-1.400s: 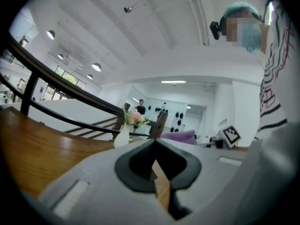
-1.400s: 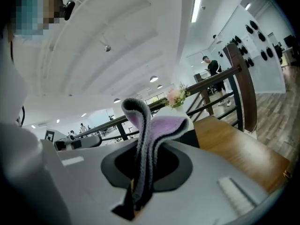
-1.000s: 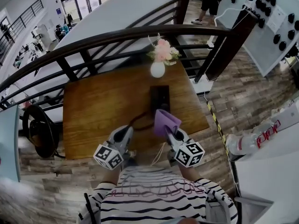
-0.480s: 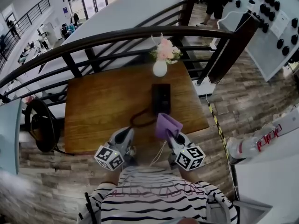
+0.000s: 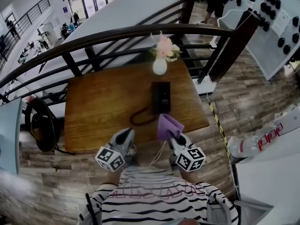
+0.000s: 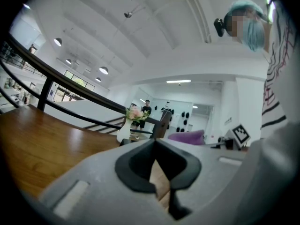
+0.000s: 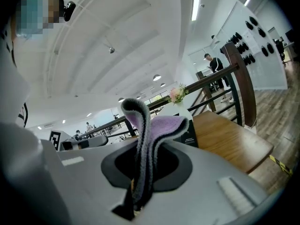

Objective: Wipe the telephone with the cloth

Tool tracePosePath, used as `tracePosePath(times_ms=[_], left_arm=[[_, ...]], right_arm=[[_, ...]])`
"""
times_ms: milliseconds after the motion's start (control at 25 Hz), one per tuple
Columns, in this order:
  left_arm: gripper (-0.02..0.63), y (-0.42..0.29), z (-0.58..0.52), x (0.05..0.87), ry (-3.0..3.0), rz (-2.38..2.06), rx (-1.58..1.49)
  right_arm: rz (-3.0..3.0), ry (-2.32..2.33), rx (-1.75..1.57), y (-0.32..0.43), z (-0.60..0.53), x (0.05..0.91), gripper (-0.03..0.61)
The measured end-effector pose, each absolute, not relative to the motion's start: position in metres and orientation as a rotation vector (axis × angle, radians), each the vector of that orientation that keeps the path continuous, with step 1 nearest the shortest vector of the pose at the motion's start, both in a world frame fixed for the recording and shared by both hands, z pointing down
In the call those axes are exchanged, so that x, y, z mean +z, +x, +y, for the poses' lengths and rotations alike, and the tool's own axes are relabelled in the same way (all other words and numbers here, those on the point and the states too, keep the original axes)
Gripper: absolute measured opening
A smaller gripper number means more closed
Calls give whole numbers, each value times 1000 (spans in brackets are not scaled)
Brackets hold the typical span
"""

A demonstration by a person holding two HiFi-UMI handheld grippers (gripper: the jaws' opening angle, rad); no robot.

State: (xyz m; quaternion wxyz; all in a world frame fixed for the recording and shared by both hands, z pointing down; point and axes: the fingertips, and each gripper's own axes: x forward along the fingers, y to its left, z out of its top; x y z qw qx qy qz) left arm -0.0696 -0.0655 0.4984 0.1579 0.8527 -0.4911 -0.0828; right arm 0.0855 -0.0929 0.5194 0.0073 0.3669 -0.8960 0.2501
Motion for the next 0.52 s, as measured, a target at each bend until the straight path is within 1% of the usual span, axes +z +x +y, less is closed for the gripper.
tracePosePath(times_ms=[520], left_arm=[[-3, -80, -70, 496, 2433, -1396, -236]], right_arm=[[-2795, 1160, 785, 76, -98, 518, 34]])
